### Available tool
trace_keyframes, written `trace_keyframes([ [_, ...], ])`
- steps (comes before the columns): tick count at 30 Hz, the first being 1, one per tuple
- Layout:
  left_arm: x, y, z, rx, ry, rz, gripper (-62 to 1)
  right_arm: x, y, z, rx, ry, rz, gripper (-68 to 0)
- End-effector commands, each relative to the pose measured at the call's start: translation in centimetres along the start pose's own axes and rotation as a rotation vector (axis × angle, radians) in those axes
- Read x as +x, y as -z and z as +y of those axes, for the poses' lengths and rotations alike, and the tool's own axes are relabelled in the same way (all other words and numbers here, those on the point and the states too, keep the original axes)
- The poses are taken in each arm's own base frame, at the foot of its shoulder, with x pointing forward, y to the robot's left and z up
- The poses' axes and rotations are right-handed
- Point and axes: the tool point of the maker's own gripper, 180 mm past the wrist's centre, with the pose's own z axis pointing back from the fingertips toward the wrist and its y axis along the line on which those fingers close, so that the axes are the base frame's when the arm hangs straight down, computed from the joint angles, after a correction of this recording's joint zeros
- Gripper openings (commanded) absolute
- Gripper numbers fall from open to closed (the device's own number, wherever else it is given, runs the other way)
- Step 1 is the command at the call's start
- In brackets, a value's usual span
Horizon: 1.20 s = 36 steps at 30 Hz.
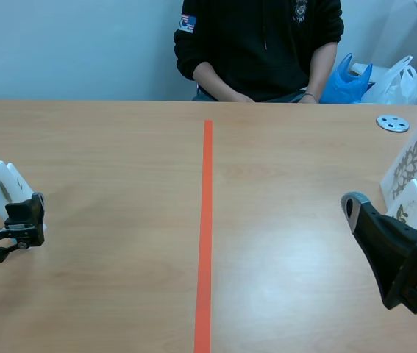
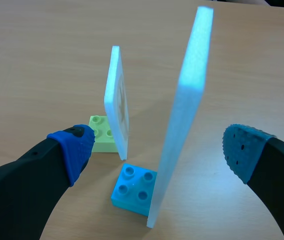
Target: Sort the leaf by its shape. The table is split by an orange tape line. A compound leaf with several leaflets goes to the left side, a simple leaf with one blade goes to the right side. Return to the home posture when a red brick is placed on the table.
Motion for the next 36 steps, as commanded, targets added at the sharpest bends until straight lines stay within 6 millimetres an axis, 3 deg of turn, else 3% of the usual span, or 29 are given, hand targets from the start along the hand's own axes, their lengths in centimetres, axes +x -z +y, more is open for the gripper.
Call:
trace_keyframes([
  [1, 2.3, 0.2, 0.9, 0.003, 0.026, -0.060, -1.1, 1.2, 0.2, -0.1, -0.001, 0.003, -0.045, 0.4],
  [7, 5.4, -1.4, 0.2, -0.059, 0.055, -0.108, 1.4, 1.2, 0.2, -0.1, -0.001, 0.003, -0.045, 0.4],
  [12, 9.6, -3.7, -1.3, -0.111, 0.053, -0.199, 1.4, 1.2, 0.2, -0.1, -0.001, 0.003, -0.046, 0.4],
  [16, 11.8, -5.5, -3.7, -0.196, 0.007, -0.202, 1.4, 1.3, 0.2, -0.1, -0.001, 0.003, -0.050, 0.4],
  [23, 13.9, -9.4, -9.9, -0.408, 0.015, -0.203, 1.4, 1.3, 0.2, -0.1, -0.001, 0.003, -0.053, 0.4],
  [26, 13.8, -10.3, -10.9, -0.437, 0.020, -0.178, 1.4, 1.3, 0.1, -0.1, 0.000, 0.004, -0.050, 0.4],
  [30, 11.3, -10.8, -11.2, -0.441, 0.012, -0.074, 1.4, 0.9, -0.1, 0.2, 0.014, 0.012, -0.037, 0.4],
  [36, 8.7, -12.3, -13.9, -0.550, 0.026, 0.013, 1.4, 0.8, -0.9, -0.4, 0.019, -0.007, -0.010, 0.4],
])
